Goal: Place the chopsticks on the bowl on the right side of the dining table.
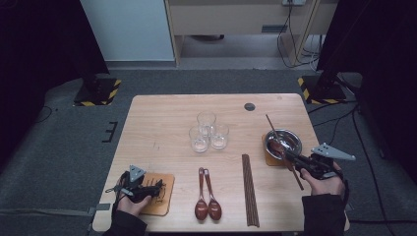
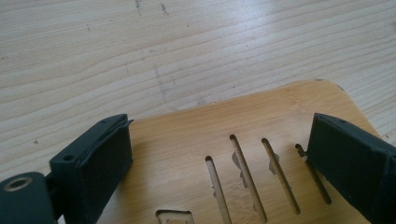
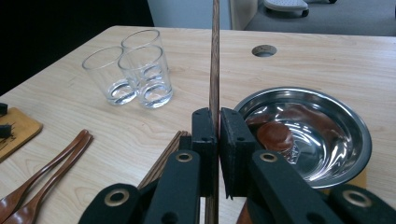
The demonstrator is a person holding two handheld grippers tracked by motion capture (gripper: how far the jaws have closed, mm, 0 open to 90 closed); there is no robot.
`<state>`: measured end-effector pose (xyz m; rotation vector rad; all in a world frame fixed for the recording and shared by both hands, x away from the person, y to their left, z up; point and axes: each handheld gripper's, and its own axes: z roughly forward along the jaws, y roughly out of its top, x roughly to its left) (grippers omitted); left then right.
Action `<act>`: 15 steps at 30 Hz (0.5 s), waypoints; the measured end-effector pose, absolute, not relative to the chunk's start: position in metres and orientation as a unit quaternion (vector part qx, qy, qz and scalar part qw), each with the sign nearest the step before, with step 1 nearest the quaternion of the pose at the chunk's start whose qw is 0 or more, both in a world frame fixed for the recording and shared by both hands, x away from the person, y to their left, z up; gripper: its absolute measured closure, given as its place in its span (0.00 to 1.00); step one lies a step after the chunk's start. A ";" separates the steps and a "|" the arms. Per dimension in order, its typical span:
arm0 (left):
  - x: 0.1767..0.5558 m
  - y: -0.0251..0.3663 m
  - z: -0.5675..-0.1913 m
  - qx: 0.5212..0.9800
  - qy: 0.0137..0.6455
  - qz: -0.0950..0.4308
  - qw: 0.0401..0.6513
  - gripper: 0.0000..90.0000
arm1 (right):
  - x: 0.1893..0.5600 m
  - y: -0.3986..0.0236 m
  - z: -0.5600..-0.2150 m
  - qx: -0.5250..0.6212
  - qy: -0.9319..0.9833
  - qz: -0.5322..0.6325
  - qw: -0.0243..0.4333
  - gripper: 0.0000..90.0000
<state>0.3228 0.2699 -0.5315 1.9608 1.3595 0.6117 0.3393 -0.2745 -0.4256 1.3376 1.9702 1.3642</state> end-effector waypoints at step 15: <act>0.323 0.270 -0.531 0.751 0.521 0.234 0.333 0.06 | 0.355 -0.292 -0.430 0.486 0.695 0.487 0.209 0.95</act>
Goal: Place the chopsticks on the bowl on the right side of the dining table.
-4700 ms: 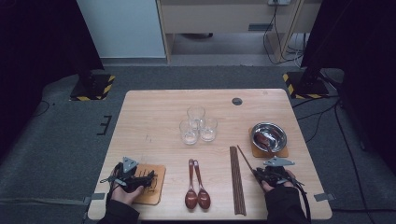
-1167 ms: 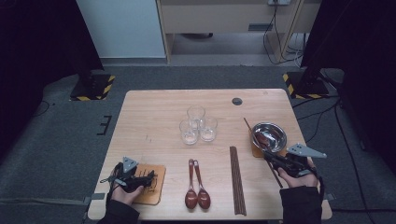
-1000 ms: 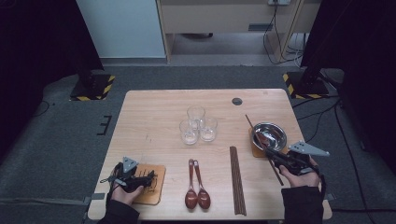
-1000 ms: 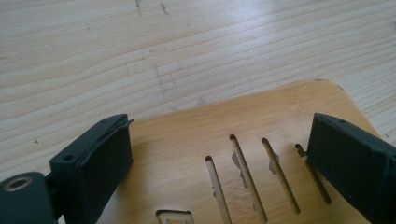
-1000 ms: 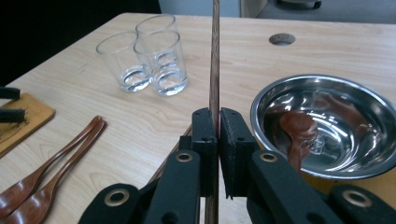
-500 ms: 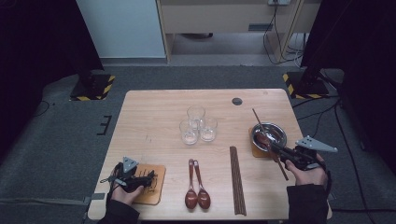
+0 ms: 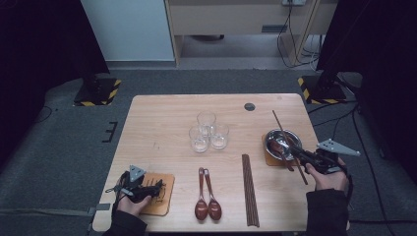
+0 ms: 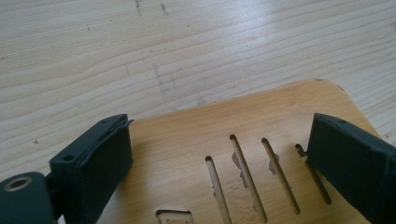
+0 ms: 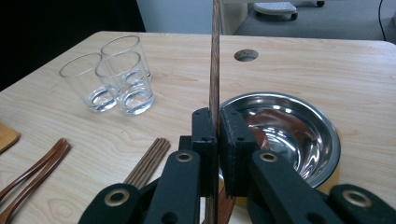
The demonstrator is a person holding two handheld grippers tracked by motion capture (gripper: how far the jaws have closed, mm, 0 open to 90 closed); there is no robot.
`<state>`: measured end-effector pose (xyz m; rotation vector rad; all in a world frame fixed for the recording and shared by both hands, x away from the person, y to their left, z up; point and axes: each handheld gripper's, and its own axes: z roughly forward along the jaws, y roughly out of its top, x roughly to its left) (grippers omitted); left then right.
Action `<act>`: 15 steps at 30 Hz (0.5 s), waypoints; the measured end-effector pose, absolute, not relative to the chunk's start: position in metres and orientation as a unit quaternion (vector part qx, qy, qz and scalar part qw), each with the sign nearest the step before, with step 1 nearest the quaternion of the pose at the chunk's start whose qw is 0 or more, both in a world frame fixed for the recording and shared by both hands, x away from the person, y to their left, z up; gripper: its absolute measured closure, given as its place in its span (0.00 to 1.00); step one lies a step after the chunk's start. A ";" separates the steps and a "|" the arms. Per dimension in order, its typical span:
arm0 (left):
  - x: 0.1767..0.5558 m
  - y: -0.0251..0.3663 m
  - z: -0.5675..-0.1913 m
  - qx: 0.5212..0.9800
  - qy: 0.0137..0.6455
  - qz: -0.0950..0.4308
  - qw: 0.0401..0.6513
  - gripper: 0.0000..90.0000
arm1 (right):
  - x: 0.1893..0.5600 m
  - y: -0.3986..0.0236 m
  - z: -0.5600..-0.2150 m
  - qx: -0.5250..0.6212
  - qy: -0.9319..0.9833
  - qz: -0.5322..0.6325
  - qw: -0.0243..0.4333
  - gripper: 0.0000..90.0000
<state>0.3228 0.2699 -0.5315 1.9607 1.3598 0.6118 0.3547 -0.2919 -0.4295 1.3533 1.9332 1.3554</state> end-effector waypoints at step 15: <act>0.323 0.270 -0.531 0.751 0.521 0.234 0.333 0.06 | 0.374 -0.303 -0.438 0.498 0.693 0.476 0.213 0.95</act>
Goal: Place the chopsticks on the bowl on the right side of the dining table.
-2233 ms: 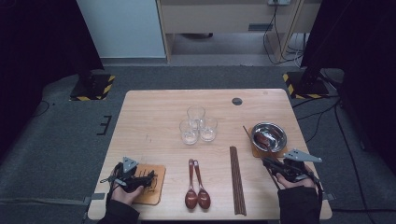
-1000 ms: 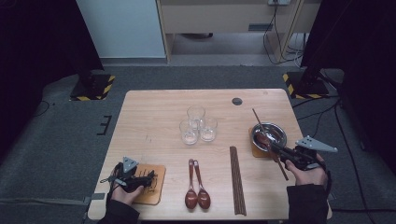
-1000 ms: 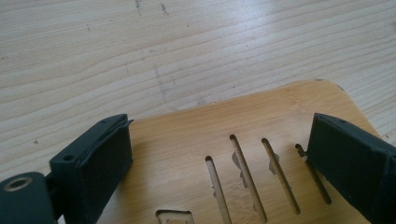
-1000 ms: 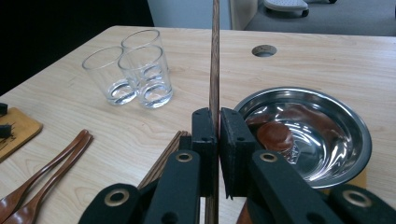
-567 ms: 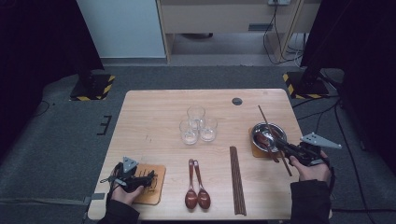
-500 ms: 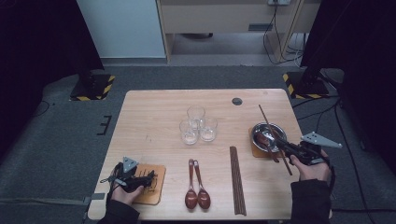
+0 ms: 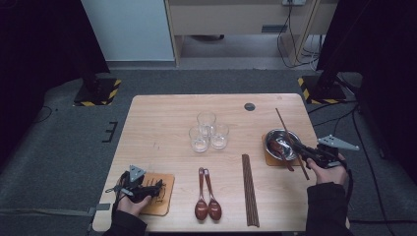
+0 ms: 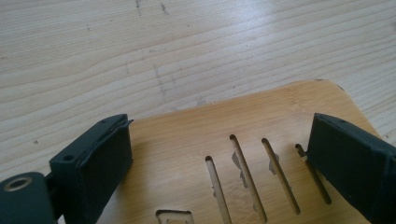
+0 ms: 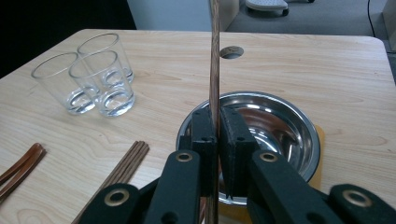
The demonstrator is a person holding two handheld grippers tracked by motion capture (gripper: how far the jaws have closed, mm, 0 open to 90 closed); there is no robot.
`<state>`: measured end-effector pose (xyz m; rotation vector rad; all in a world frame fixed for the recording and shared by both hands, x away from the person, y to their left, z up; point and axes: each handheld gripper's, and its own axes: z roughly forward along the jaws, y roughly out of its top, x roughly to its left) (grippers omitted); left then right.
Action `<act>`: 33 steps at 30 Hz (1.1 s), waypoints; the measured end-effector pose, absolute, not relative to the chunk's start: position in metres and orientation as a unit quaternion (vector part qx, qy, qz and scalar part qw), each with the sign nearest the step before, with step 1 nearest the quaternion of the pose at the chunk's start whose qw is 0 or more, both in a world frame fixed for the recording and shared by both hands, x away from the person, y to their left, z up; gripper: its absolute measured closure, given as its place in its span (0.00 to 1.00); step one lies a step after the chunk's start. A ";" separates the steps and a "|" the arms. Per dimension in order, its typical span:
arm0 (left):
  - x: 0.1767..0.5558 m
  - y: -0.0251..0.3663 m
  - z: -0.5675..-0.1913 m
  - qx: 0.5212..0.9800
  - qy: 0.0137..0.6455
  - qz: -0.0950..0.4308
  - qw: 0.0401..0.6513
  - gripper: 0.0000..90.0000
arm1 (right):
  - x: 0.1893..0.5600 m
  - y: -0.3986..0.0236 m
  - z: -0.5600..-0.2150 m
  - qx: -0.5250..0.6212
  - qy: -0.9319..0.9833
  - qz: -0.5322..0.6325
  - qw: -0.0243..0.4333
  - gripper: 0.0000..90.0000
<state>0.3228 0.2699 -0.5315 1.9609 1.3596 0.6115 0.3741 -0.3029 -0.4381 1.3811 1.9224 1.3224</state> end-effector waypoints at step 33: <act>0.323 0.270 -0.532 0.751 0.521 0.234 0.333 0.06 | 0.413 -0.308 -0.462 0.515 0.699 0.447 0.214 0.95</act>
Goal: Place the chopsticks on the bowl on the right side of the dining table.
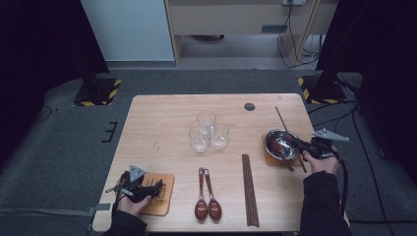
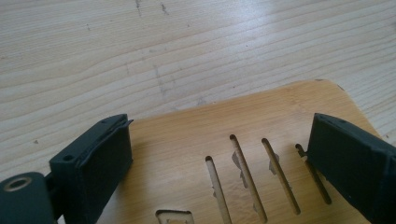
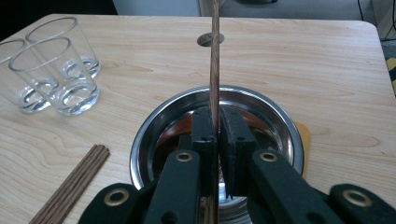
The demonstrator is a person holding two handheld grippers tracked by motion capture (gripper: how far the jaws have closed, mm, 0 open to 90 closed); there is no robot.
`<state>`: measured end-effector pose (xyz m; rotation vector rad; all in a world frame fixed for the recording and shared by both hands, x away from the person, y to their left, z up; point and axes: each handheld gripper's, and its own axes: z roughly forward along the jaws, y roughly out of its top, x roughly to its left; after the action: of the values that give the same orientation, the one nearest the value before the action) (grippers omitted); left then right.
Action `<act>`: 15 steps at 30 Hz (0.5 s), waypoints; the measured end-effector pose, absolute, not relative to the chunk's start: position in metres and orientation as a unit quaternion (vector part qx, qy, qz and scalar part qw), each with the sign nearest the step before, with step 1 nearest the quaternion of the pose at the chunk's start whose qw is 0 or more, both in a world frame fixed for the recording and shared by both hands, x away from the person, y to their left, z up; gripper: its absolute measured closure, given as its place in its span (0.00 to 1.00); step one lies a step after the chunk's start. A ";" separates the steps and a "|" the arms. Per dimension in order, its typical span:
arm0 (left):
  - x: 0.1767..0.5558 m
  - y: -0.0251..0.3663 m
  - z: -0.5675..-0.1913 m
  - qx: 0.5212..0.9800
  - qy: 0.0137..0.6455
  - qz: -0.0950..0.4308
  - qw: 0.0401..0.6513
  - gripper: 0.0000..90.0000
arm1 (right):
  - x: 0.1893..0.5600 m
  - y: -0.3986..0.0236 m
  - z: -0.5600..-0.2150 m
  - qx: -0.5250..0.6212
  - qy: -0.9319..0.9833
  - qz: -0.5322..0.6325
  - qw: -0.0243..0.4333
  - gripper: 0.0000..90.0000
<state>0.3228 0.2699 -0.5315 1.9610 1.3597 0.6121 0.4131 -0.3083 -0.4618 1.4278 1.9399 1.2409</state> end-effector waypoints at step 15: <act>0.323 0.270 -0.532 0.751 0.521 0.234 0.333 0.06 | 0.423 -0.301 -0.475 0.516 0.717 0.420 0.208 0.95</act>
<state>0.3228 0.2699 -0.5315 1.9607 1.3598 0.6120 0.4233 -0.3005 -0.4752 1.4359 1.9953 1.1701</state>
